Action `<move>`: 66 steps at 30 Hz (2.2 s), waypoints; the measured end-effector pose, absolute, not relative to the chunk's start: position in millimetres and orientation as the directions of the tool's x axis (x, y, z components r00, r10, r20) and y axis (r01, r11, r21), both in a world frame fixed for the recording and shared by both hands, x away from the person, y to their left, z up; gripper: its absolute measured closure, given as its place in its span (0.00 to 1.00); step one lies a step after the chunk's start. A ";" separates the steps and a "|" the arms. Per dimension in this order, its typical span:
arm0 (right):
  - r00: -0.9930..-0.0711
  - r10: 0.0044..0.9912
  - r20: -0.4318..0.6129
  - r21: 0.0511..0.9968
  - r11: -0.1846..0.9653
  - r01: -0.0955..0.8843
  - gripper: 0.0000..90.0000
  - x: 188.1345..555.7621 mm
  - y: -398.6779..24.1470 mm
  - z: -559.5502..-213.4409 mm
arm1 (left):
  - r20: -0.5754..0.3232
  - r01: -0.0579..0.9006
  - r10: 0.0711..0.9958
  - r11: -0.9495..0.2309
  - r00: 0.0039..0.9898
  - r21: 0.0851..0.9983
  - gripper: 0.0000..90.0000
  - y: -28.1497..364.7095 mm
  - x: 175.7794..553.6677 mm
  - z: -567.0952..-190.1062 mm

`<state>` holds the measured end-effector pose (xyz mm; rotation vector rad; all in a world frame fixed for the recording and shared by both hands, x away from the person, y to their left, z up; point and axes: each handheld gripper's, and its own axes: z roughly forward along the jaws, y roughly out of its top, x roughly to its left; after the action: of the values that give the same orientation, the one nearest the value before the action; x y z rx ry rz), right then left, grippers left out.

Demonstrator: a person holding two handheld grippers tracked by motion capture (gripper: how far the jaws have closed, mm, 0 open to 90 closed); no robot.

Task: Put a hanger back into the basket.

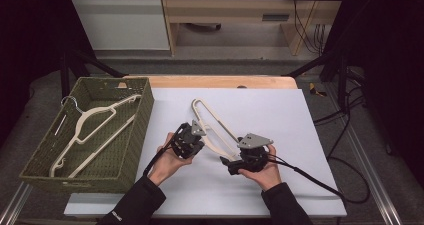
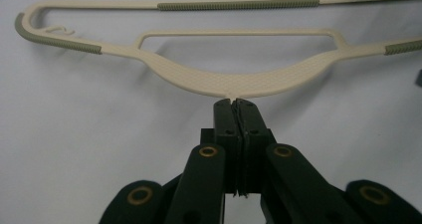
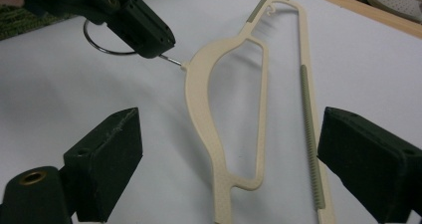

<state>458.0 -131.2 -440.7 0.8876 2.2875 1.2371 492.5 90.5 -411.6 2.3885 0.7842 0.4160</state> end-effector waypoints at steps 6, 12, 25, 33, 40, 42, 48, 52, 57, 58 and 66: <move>-0.721 0.690 -0.063 0.836 0.431 0.340 0.22 462.4 -123.7 -446.1 | 0.118 0.433 0.616 -0.664 0.779 0.609 0.99 87.4 489.8 -404.4; -0.731 0.675 -0.103 0.813 0.480 0.328 0.30 466.6 -116.3 -452.7 | 0.139 0.420 0.603 -0.686 0.786 0.594 0.99 84.0 487.7 -397.8; -0.741 0.642 -0.196 0.716 0.610 0.339 0.56 469.7 -100.0 -461.0 | 0.141 0.430 0.605 -0.692 0.784 0.580 0.99 82.8 487.8 -395.3; -0.753 0.627 -0.198 0.711 0.621 0.330 0.77 470.1 -100.6 -460.6 | 0.130 0.430 0.603 -0.687 0.787 0.585 0.99 83.9 487.0 -393.9; -0.766 0.609 -0.204 0.710 0.631 0.313 0.84 468.6 -101.4 -459.4 | 0.096 0.434 0.615 -0.650 0.783 0.624 0.98 85.9 485.8 -392.4; -0.767 0.608 -0.206 0.710 0.632 0.311 0.84 467.8 -101.7 -458.5 | 0.081 0.422 0.615 -0.624 0.784 0.658 0.93 90.4 484.6 -386.8; -0.765 0.609 -0.210 0.717 0.628 0.303 0.86 466.8 -104.0 -455.0 | 0.075 0.347 0.631 -0.517 0.772 0.783 0.58 114.0 474.6 -362.0; -0.767 0.607 -0.207 0.727 0.620 0.295 0.88 465.3 -107.5 -449.2 | 0.045 0.318 0.636 -0.444 0.771 0.838 0.38 136.1 468.3 -349.1; -0.759 0.620 -0.198 0.745 0.598 0.294 0.90 463.7 -115.7 -439.2 | 0.050 0.268 0.636 -0.393 0.770 0.880 0.23 159.0 457.4 -342.9; -0.757 0.623 -0.197 0.747 0.595 0.296 0.91 463.5 -117.8 -437.4 | 0.047 0.264 0.639 -0.383 0.768 0.885 0.20 162.2 455.6 -343.0; -0.739 0.651 -0.175 0.769 0.559 0.311 0.93 463.5 -132.4 -429.2 | 0.048 0.250 0.643 -0.364 0.764 0.897 0.14 175.0 444.8 -350.4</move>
<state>463.5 -132.4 -429.2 0.7763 2.3524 1.0356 444.8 175.0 -350.4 1.9454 0.6767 0.4874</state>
